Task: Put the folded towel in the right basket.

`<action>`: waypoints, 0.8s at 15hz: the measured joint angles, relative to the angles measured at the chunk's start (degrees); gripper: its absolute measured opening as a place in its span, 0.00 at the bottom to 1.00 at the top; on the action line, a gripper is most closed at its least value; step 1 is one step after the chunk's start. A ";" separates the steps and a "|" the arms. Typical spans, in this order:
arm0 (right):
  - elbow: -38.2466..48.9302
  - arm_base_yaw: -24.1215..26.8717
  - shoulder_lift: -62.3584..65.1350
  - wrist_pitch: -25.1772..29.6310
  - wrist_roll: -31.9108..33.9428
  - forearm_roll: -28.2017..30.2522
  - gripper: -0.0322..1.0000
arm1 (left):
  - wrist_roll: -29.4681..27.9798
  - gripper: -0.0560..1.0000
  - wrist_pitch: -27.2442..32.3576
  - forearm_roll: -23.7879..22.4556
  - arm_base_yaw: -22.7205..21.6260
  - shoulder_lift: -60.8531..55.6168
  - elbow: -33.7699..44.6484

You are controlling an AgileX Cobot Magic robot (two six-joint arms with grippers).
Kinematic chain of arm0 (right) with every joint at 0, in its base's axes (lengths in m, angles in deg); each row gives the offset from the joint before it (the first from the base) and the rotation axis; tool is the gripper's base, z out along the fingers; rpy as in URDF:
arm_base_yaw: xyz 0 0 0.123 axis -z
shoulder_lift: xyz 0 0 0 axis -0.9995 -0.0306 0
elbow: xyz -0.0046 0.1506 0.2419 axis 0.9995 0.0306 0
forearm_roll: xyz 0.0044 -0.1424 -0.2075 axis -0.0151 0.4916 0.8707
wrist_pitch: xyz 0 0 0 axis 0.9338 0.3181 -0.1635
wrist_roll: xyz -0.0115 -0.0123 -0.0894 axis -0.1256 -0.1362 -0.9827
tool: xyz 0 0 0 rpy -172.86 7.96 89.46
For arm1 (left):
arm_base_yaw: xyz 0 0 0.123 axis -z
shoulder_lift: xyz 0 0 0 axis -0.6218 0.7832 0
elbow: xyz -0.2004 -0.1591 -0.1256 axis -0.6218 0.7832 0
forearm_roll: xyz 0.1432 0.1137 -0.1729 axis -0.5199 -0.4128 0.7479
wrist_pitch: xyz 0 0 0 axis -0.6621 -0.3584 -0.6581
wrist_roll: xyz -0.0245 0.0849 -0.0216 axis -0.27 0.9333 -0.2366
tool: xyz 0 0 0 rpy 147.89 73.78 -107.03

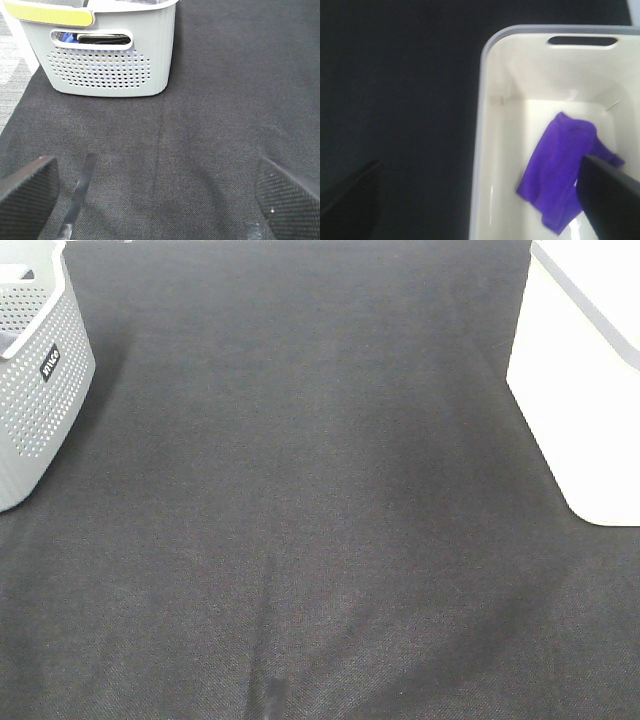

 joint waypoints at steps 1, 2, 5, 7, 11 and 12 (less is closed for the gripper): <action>5.27 -1.15 3.95 0.00 0.00 0.17 0.97 | 0.00 0.99 0.00 0.00 0.00 0.00 0.00; 11.86 -2.12 8.65 0.00 0.06 0.34 0.97 | 0.00 0.99 0.00 0.00 0.00 0.00 0.00; 39.02 -2.64 29.05 -0.92 1.26 0.40 0.97 | 0.00 0.99 0.00 0.00 0.00 0.00 0.00; 53.51 -2.64 42.80 -4.13 1.43 0.40 0.97 | 0.00 0.99 0.00 0.00 0.00 0.00 0.00; 74.94 -2.64 64.69 -7.79 0.29 1.78 0.97 | 0.00 0.99 0.00 0.00 0.00 0.00 0.00; 79.13 -2.64 69.73 -7.73 0.23 1.43 0.97 | 0.00 0.99 0.00 0.00 0.00 0.00 0.00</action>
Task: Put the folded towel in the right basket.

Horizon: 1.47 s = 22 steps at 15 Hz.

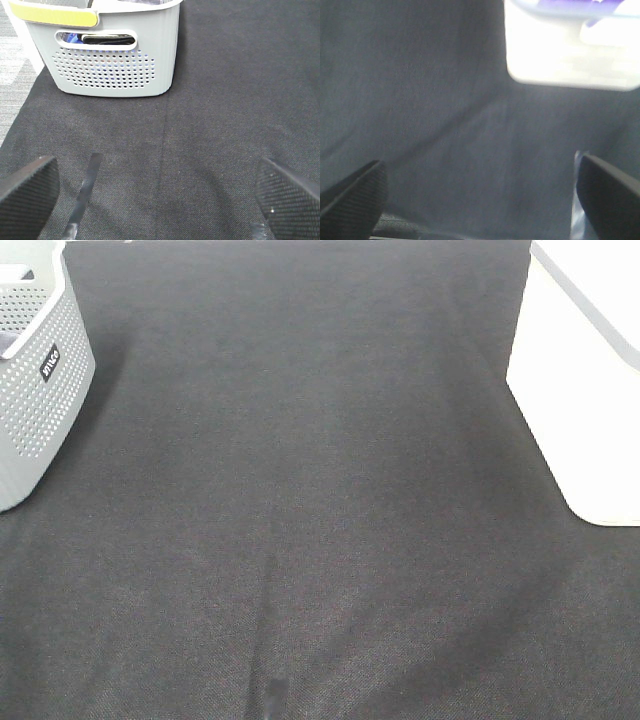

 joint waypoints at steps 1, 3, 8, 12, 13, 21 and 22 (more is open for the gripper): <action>6.59 0.00 9.40 0.11 -0.34 -0.29 0.97 | 0.00 0.99 0.00 0.00 0.00 0.00 0.00; 8.48 0.00 12.49 0.11 -0.34 -0.29 0.97 | 0.00 0.99 0.00 0.00 0.00 0.00 0.00; 20.17 0.00 37.93 1.38 -0.80 -0.52 0.97 | 0.00 0.99 0.00 0.00 0.00 0.00 0.00; 20.23 0.00 39.71 1.32 -0.80 -1.38 0.97 | 0.00 0.99 0.00 0.00 0.00 0.00 0.00; 20.28 0.00 39.71 1.32 -0.80 -1.43 0.97 | 0.00 0.99 0.00 0.00 0.00 0.00 0.00; 20.34 0.00 39.71 1.32 -0.80 -4.01 0.97 | 0.00 0.99 0.00 0.00 0.00 0.00 0.00; 20.34 0.00 39.71 1.32 -0.80 -4.13 0.97 | 0.00 0.99 0.00 0.00 0.00 0.00 0.00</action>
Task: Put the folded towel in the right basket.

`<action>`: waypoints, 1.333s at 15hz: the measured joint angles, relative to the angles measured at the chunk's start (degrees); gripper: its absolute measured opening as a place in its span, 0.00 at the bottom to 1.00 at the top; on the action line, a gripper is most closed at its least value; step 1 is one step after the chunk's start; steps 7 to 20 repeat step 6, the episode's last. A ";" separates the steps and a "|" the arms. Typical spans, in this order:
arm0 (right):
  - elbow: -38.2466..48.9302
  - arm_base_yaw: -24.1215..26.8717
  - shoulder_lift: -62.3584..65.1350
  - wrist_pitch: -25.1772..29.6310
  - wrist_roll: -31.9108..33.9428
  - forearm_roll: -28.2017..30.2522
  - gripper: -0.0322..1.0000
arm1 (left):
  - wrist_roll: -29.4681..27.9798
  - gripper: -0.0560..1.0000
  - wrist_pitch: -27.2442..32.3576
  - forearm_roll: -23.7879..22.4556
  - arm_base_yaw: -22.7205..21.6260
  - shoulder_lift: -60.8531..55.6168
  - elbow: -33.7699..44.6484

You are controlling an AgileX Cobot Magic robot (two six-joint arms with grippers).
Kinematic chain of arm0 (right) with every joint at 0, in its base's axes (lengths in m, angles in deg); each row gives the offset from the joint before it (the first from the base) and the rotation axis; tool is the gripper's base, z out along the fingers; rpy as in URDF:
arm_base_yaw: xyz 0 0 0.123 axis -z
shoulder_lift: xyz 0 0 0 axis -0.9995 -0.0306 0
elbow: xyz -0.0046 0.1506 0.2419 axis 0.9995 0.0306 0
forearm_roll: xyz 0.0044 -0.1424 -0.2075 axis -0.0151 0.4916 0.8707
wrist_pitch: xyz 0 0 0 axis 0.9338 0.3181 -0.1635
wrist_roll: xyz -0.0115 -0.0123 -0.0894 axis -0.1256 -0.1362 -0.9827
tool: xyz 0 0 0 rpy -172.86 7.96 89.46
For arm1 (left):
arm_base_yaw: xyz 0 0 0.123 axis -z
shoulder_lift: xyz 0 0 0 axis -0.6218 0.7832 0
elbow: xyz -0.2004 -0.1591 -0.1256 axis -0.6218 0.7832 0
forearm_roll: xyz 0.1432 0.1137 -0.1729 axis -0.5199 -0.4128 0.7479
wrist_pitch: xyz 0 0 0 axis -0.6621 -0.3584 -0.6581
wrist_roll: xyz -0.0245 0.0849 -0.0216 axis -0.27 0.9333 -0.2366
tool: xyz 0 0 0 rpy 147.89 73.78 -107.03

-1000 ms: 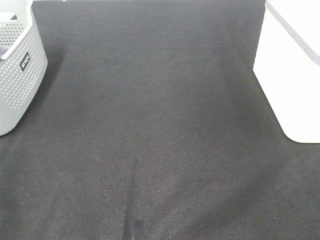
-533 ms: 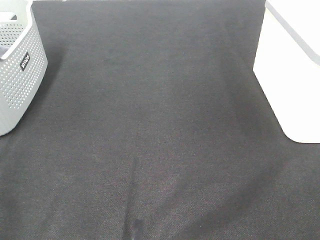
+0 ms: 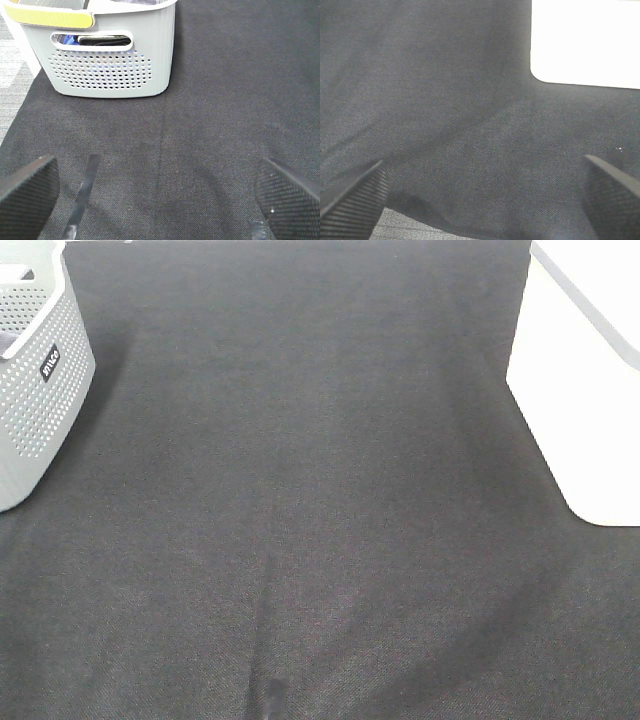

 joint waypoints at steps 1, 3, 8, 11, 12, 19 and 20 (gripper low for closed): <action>0.00 0.00 0.00 0.00 0.00 -0.29 0.97 | 0.00 0.99 0.00 0.00 0.00 0.00 0.00; 0.00 0.00 0.00 0.00 0.00 -1.03 0.97 | 0.00 0.99 0.00 0.00 0.00 0.00 0.00; 0.00 0.00 0.00 0.00 0.00 -1.95 0.97 | 0.00 0.99 0.00 0.00 0.00 0.00 0.00; 0.00 0.00 0.00 0.00 0.00 -1.95 0.97 | 0.00 0.99 0.00 0.00 0.00 0.00 0.00; 0.00 0.00 0.00 0.00 0.00 -1.95 0.97 | 0.00 0.99 0.00 0.00 0.00 0.00 0.00; 0.00 0.00 0.00 0.00 0.00 -1.95 0.97 | 0.00 0.99 0.00 0.00 0.00 0.00 0.00; 0.00 0.00 0.00 0.00 0.00 -1.95 0.97 | 0.00 0.99 0.00 0.00 0.00 0.00 0.00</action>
